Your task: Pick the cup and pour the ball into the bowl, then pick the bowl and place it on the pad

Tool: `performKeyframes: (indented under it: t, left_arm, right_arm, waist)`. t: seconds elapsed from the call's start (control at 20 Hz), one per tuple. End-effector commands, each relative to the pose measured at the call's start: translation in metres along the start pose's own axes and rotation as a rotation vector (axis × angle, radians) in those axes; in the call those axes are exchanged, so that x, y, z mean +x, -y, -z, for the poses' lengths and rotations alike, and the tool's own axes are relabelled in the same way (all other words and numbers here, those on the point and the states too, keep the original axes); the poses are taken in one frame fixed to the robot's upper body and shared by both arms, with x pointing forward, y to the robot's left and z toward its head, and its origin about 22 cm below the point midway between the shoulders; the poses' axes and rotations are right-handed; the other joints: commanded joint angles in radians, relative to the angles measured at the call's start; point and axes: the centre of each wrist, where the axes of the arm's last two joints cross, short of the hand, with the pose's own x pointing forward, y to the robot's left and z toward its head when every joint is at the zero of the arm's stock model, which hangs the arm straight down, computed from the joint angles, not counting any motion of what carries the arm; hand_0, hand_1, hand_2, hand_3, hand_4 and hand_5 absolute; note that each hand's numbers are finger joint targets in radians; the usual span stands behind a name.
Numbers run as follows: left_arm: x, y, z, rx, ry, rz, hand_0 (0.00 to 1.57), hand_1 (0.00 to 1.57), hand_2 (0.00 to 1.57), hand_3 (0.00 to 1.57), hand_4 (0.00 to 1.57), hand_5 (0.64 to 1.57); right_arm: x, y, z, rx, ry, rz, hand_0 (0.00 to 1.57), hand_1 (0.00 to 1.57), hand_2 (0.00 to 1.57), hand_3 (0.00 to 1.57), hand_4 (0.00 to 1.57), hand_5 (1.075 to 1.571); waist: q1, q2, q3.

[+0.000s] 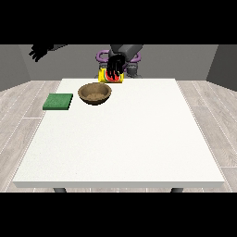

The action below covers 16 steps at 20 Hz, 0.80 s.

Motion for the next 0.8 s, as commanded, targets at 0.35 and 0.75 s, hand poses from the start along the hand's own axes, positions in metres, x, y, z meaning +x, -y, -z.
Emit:
performKeyframes:
  t: [0.35, 0.75]
  left_arm:
    - [0.054, -0.029, -0.020, -0.010, 0.096, 0.389, 0.25, 0.25, 1.23, 1.56, 1.08, 1.570]
    - [0.027, -0.042, -0.008, -0.011, 0.099, 0.243, 0.00, 0.00, 1.15, 1.49, 1.04, 1.567]
  right_arm:
    - [0.005, -0.023, 0.037, 0.042, -0.002, 0.028, 0.00, 0.00, 0.00, 0.32, 0.69, 1.553]
    - [-0.020, -0.041, 0.022, -0.031, -0.073, -0.001, 0.00, 0.00, 0.00, 0.11, 0.74, 1.551]
  waist:
    - [-0.045, 0.008, -0.0012]
    - [0.052, -0.058, -0.0029]
